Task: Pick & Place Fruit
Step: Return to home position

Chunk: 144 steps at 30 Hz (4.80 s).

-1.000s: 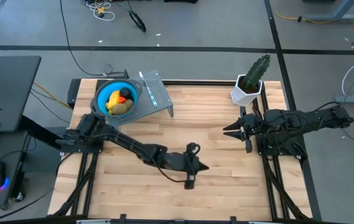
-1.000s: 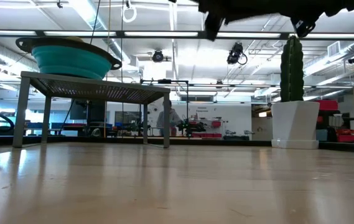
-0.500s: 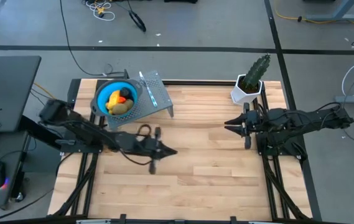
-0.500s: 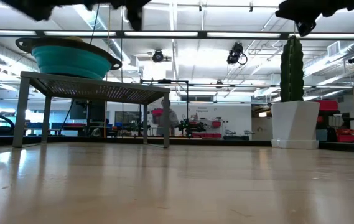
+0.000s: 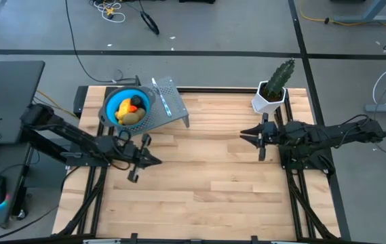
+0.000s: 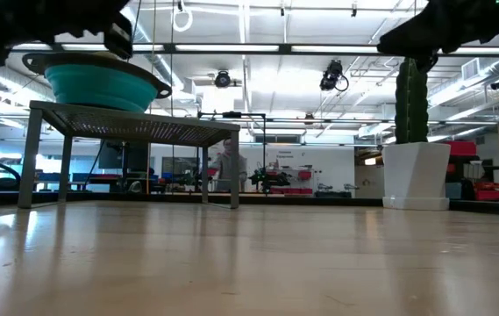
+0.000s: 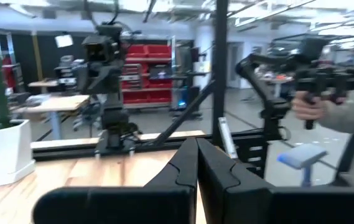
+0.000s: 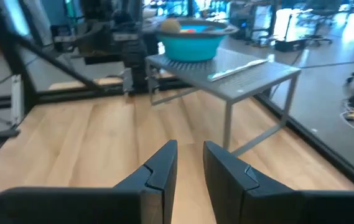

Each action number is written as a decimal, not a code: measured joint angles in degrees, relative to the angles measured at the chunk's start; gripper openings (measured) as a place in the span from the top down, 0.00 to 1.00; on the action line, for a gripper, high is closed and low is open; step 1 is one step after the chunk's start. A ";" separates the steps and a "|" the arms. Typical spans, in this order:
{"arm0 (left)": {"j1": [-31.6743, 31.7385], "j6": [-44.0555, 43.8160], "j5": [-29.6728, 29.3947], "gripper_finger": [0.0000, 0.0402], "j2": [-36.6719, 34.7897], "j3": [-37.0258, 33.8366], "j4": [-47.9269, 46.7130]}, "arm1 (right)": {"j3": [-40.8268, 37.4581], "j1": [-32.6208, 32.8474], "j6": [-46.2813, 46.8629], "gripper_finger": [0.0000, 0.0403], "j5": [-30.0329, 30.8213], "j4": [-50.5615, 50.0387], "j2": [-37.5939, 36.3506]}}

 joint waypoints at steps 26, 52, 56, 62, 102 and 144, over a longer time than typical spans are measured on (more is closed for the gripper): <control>0.04 1.69 -8.96 0.92 -22.77 -12.28 -7.71 | -16.94 -15.12 -0.12 0.79 -18.60 21.43 -8.23; 0.04 6.24 -9.32 0.93 -22.70 -12.28 -8.13 | -24.85 -18.70 -2.80 0.79 -21.55 33.38 -8.63; 0.04 6.36 -9.33 0.93 -22.70 -12.26 -8.26 | -24.85 -18.67 -4.21 0.79 -21.58 33.12 -9.54; 0.04 6.36 -9.32 0.93 -22.70 -12.27 -8.28 | -24.85 -18.67 -6.50 0.79 -19.35 27.00 -9.42; 0.06 7.09 -9.30 0.93 -22.70 -12.27 -8.26 | -24.85 -18.71 1.03 0.99 -19.55 25.51 -9.24; 0.05 7.04 -9.30 0.93 -22.68 -12.26 -8.26 | -24.85 -18.71 1.49 1.00 -21.58 25.15 -9.24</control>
